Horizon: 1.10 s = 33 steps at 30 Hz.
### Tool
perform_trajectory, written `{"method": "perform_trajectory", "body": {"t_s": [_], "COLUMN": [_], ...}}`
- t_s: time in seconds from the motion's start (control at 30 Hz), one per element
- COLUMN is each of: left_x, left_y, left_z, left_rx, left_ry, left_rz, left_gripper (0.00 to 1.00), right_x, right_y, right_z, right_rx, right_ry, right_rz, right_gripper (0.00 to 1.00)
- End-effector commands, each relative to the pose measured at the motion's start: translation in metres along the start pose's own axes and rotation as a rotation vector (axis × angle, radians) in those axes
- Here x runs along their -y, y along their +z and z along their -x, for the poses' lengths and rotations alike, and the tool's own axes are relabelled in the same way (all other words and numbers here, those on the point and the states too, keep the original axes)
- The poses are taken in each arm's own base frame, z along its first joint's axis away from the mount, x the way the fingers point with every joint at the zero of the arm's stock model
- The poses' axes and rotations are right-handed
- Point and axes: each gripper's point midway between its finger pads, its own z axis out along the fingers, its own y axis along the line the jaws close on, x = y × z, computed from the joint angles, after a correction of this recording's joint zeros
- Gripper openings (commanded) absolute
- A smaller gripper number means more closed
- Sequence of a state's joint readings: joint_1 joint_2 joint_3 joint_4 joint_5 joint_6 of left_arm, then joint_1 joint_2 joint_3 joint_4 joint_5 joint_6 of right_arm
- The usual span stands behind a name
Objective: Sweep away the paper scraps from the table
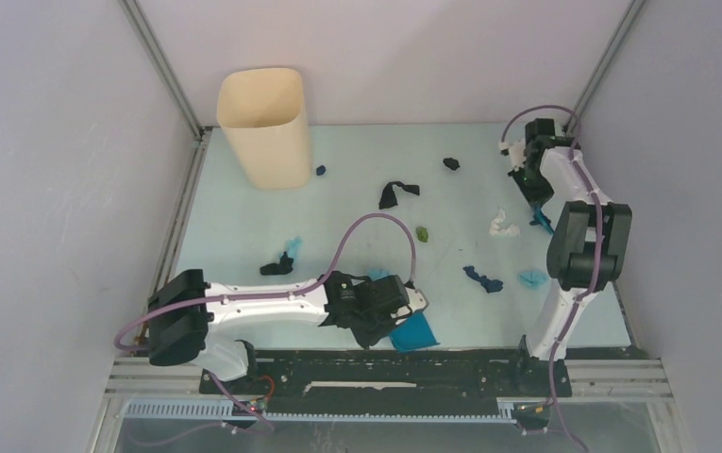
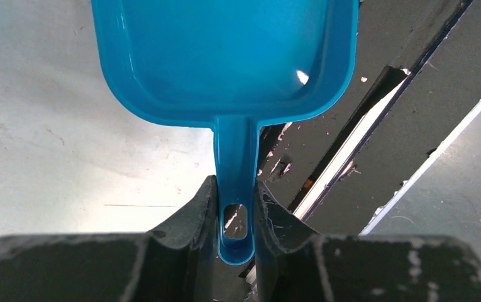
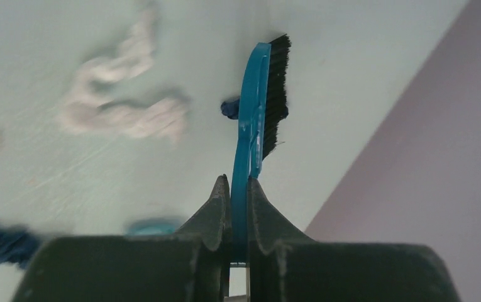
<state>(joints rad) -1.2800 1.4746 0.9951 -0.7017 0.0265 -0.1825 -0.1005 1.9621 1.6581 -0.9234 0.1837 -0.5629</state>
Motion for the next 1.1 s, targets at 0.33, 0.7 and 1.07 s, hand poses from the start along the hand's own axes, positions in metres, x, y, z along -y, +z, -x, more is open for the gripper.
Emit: {"method": "perform_trajectory", "body": {"t_s": [0.33, 0.7, 1.07], "left_x": [0.004, 0.008, 0.006], "left_y": [-0.010, -0.012, -0.005], "left_z": [0.012, 0.012, 0.007], "left_rx": [0.039, 0.037, 0.008], "left_ry": [0.008, 0.012, 0.011], "left_rz": [-0.024, -0.045, -0.031], "left_gripper": [0.00, 0.00, 0.00], "right_x": [-0.056, -0.046, -0.143], "right_y": [-0.147, -0.093, -0.116], "right_z": [-0.055, -0.167, -0.106], "right_rx": [0.248, -0.097, 0.068], "right_ry": [0.096, 0.282, 0.186], "right_rz": [0.092, 0.028, 0.429], "right_gripper": [0.00, 0.00, 0.00]}}
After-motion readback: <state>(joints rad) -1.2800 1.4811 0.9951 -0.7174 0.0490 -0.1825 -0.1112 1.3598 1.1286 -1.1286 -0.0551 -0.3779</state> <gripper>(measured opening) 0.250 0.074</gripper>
